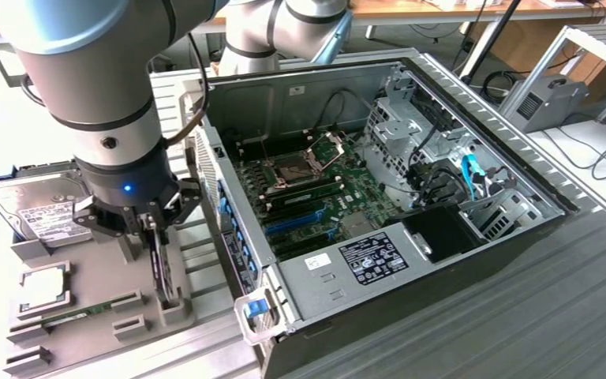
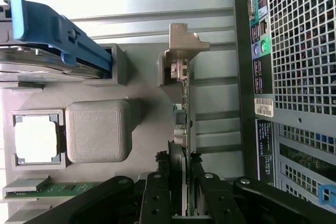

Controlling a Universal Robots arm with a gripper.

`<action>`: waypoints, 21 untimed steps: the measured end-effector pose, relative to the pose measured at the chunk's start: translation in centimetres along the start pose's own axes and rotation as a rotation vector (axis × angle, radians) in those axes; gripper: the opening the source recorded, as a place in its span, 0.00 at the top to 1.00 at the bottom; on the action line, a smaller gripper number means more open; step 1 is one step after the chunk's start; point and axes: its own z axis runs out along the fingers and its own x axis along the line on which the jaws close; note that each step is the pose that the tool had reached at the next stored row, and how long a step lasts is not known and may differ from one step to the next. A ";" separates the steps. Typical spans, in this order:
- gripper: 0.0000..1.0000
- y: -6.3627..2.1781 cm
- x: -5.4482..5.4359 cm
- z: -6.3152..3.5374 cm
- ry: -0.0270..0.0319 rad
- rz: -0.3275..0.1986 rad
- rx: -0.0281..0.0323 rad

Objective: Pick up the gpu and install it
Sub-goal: 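Pick up the gpu and move the gpu toward the slot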

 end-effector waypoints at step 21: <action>0.74 0.05 0.0 -1.46 0.0000 0.000 0.0000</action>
